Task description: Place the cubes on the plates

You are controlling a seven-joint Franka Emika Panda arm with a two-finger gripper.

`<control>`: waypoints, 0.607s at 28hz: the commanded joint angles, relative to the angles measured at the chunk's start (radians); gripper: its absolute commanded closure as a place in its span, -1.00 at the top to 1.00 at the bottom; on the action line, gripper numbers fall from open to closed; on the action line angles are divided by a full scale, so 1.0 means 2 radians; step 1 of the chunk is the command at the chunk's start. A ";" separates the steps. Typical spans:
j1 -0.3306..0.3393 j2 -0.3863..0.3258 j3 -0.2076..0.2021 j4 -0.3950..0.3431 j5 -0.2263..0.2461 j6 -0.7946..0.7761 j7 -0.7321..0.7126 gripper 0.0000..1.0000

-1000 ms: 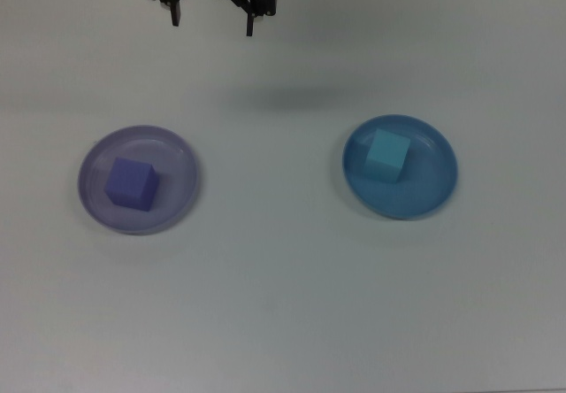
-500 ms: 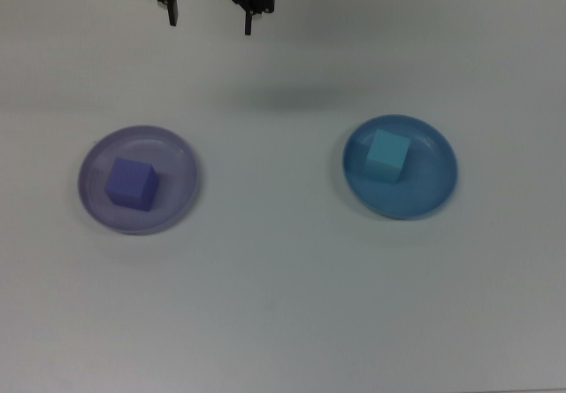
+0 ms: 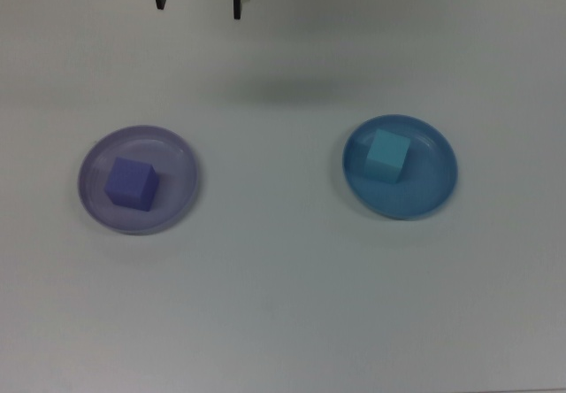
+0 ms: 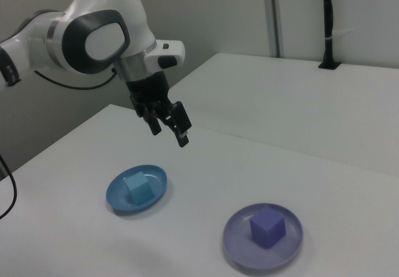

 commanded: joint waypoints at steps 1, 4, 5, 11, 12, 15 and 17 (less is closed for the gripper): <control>-0.001 -0.030 0.000 -0.010 0.012 -0.057 -0.026 1.00; 0.001 -0.032 0.002 -0.010 0.012 -0.070 -0.044 1.00; 0.001 -0.032 0.002 -0.009 0.014 -0.070 -0.044 1.00; 0.007 -0.031 -0.001 -0.007 0.038 -0.057 -0.037 1.00; 0.011 -0.031 -0.001 -0.009 0.038 -0.057 -0.035 1.00; 0.034 -0.031 -0.010 -0.013 0.032 -0.057 -0.033 1.00; 0.046 -0.031 -0.022 -0.013 0.032 -0.056 -0.034 1.00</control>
